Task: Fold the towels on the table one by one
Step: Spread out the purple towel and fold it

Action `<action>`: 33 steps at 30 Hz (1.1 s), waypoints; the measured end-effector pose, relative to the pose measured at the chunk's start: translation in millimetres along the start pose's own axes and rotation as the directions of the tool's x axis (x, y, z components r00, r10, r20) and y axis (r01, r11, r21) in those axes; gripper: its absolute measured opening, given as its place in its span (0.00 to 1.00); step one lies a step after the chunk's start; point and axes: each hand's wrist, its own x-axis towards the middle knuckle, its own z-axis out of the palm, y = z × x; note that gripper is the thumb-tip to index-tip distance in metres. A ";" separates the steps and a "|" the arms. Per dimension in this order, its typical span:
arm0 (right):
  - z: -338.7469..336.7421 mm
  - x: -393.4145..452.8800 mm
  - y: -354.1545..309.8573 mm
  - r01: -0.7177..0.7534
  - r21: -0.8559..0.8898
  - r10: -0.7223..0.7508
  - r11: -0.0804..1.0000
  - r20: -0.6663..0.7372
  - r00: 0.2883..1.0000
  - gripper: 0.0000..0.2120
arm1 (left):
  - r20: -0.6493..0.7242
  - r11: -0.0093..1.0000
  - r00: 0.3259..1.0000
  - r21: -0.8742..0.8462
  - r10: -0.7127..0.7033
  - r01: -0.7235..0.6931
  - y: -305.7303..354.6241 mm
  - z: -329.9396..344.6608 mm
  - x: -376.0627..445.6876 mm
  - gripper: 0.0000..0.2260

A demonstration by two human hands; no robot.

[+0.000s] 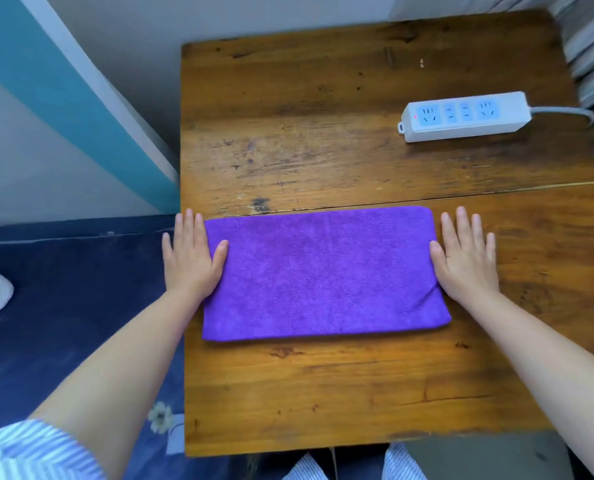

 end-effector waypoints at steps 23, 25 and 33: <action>25.6 -105.9 -1.5 -0.235 0.193 0.242 0.953 -0.018 0.970 0.28 | 0.084 0.940 0.942 0.083 0.325 -0.332 62.3 34.7 -84.4 0.30; 21.0 -104.4 -14.0 -0.246 0.237 0.262 0.940 -0.037 0.964 0.29 | 0.057 0.922 0.924 0.065 0.378 -0.381 75.0 29.7 -81.1 0.30; 18.9 -89.5 -45.2 -0.403 0.248 0.408 0.881 0.034 0.912 0.32 | 0.138 0.920 0.928 0.143 0.347 -0.365 100.4 41.8 -69.6 0.33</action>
